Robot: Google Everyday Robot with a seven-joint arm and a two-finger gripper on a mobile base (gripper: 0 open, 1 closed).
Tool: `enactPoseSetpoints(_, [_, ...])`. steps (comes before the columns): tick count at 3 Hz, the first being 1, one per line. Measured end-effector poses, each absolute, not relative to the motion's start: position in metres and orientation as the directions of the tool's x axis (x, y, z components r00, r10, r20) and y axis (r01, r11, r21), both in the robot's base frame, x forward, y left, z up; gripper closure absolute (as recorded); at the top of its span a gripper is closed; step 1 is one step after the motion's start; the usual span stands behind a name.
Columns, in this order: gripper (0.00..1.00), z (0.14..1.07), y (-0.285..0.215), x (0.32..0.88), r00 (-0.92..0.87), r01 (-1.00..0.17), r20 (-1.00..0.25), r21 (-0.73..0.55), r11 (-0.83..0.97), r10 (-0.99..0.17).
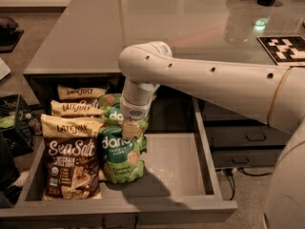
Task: Pick green rice chip bag from top drawer and place on counter
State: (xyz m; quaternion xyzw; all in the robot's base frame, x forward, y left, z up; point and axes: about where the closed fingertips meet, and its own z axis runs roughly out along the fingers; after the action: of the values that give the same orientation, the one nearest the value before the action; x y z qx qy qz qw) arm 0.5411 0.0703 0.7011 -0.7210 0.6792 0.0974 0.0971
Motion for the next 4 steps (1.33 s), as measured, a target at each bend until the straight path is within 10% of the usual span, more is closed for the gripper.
enactPoseSetpoints(4, [1.0, 0.775, -0.004, 0.548, -0.133, -0.983, -0.287, -0.084, 0.163, -0.949])
